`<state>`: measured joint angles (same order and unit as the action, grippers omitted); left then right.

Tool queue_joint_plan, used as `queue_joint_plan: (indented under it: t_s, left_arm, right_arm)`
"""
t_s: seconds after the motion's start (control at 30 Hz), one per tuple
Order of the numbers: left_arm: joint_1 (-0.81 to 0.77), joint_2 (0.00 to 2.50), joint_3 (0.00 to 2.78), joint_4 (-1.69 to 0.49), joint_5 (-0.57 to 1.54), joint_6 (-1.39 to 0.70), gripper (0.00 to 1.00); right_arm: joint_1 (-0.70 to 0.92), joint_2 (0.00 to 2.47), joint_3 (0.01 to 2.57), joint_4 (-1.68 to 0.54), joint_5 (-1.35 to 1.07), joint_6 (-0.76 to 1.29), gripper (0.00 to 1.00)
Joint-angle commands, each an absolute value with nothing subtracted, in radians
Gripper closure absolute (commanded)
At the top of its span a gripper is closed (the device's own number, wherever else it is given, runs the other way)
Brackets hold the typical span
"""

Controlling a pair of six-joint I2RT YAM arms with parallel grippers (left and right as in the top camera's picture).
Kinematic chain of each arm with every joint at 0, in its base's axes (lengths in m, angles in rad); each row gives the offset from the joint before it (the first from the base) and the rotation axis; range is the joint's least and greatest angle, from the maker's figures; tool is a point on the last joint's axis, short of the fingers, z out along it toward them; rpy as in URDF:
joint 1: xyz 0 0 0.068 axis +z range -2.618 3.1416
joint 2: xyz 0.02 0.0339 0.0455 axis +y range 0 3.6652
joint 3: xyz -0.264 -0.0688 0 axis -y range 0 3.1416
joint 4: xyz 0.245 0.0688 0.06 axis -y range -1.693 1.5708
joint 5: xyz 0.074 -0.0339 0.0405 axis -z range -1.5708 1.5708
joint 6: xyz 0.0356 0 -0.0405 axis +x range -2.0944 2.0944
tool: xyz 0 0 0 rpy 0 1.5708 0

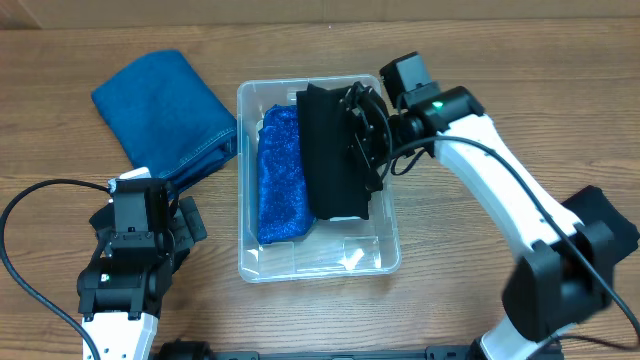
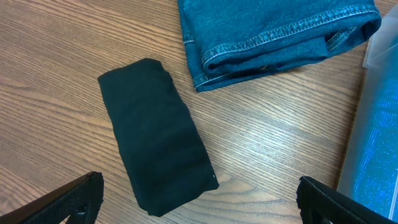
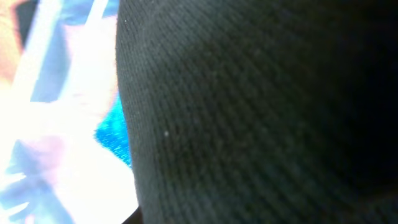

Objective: Pack container
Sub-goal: 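Lower the black cloth into the container beside the blue cloth, release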

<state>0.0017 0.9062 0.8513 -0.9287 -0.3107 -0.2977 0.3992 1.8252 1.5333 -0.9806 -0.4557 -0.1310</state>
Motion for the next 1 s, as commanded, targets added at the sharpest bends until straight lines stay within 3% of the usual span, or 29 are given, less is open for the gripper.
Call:
queue_joint_plan:
  t_s: [0.0, 0.03, 0.1, 0.13, 0.17, 0.5, 0.73, 0.77, 0.83, 0.97]
  left_arm:
    - [0.007, 0.905, 0.868, -0.931, -0.314, -0.318, 0.00]
    - [0.007, 0.905, 0.868, -0.931, -0.314, -0.318, 0.00]
    - [0.007, 0.905, 0.868, -0.931, -0.314, -0.318, 0.00]
    - [0.007, 0.905, 0.868, -0.931, -0.314, -0.318, 0.00]
    - [0.007, 0.905, 0.868, -0.931, -0.314, -0.318, 0.00]
    - [0.007, 0.905, 0.868, -0.931, -0.314, -0.318, 0.00]
    - [0.007, 0.905, 0.868, -0.931, -0.314, -0.318, 0.00]
    - [0.007, 0.905, 0.868, -0.931, -0.314, -0.318, 0.00]
    - [0.007, 0.905, 0.868, -0.931, -0.314, -0.318, 0.00]
    - [0.007, 0.905, 0.868, -0.931, -0.314, -0.319, 0.00]
  right_arm:
    - [0.399, 1.848, 1.552, -0.947, -0.357, -0.139, 0.89]
    - [0.399, 1.857, 1.552, -0.944, -0.305, -0.139, 0.80]
    - [0.399, 1.860, 1.552, -0.944, -0.241, -0.139, 0.74]
    - [0.399, 1.860, 1.552, -0.943, -0.209, -0.138, 0.51]
    - [0.399, 1.860, 1.552, -0.944, -0.196, -0.138, 0.41]
    - [0.439, 1.844, 1.591, -0.957, -0.163, -0.119, 0.00]
    - [0.440, 1.778, 1.770, -1.041, -0.170, -0.094, 0.00]
    - [0.440, 1.777, 1.769, -1.034, -0.183, -0.094, 0.07]
    - [0.440, 1.789, 1.764, -1.034, -0.184, -0.093, 0.46]
    - [0.440, 1.840, 1.706, -1.011, -0.189, -0.078, 0.50]
